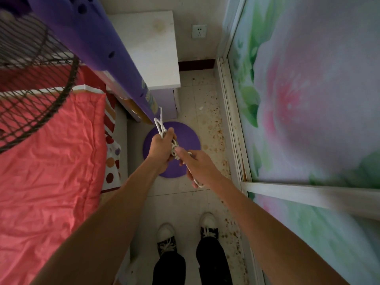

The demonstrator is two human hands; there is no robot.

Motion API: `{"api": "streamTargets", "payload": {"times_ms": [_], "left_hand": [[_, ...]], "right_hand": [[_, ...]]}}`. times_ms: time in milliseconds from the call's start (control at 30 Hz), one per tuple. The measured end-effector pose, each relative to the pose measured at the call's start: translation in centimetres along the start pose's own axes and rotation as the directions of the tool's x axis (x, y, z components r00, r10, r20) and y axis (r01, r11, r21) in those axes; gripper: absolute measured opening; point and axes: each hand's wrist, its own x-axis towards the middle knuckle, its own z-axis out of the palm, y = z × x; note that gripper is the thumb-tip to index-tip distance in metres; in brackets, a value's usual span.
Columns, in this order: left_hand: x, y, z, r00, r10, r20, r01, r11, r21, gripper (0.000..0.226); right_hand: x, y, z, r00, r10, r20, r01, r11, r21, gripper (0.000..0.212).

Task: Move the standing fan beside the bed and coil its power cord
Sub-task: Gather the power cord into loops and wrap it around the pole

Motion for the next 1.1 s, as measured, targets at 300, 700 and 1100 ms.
{"api": "streamTargets", "payload": {"times_ms": [300, 700, 1100], "left_hand": [[0.2, -1.3, -0.6, 0.997, 0.034, 0.075, -0.038, 0.998, 0.059, 0.030], [2.6, -4.6, -4.4, 0.971, 0.120, 0.208, -0.140, 0.986, 0.087, 0.024], [7.3, -4.5, -5.6, 0.978, 0.133, 0.158, -0.160, 0.972, 0.174, 0.042]], "right_hand": [[0.8, 1.7, -0.9, 0.974, 0.047, 0.221, -0.056, 0.998, 0.035, 0.055], [6.3, 3.6, 2.0, 0.977, -0.212, 0.004, 0.205, 0.939, -0.276, 0.024], [13.7, 4.3, 4.2, 0.980, -0.198, 0.004, 0.190, 0.935, -0.300, 0.041]]}}
